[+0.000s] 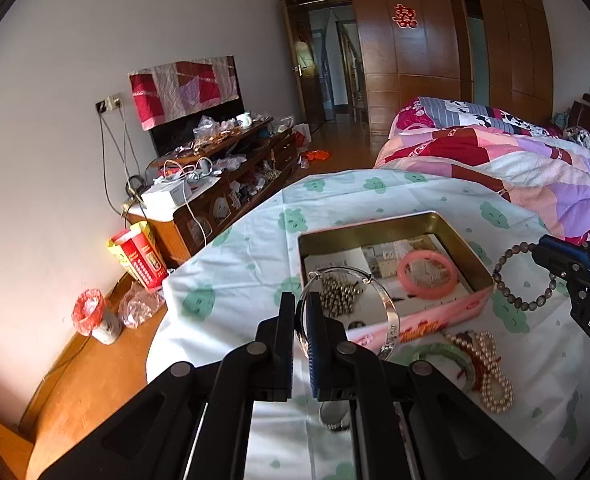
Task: Organize jewelry
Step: 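Release the silver bangle into the tin with the left gripper while the right releases the bead bracelet there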
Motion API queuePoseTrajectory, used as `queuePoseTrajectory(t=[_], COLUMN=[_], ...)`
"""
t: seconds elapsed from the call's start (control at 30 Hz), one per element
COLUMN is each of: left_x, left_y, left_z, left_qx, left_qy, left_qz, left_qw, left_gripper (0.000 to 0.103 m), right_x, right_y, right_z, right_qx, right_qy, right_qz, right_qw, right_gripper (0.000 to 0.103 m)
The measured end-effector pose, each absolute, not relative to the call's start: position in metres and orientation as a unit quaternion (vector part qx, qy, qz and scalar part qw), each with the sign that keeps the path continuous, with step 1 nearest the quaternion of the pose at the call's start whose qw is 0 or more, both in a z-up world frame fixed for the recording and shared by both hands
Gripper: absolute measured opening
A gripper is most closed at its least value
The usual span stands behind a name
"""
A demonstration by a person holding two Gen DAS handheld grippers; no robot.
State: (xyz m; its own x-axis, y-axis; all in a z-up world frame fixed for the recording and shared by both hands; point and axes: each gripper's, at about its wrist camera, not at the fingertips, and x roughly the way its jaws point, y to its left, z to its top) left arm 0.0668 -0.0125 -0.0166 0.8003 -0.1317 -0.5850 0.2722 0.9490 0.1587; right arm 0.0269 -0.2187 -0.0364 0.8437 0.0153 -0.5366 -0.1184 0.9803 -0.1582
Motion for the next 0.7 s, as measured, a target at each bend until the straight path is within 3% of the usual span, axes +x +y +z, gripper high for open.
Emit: queuePoseTrajectory(t=[0.7], left_x=[0.139], left_y=[-0.051], left_z=[-0.021], left_qx=[0.173], left_qy=[0.309], left_qz=[-0.106], left_qw=[0.929], left_gripper=[0.005], right_x=[0.091], right_y=[-0.201], right_z=[-0.026], right_qx=[-0.102], right_qy=[0.279], right_qz=[0.057], right_qw=[0.953], right_gripper=[0.010])
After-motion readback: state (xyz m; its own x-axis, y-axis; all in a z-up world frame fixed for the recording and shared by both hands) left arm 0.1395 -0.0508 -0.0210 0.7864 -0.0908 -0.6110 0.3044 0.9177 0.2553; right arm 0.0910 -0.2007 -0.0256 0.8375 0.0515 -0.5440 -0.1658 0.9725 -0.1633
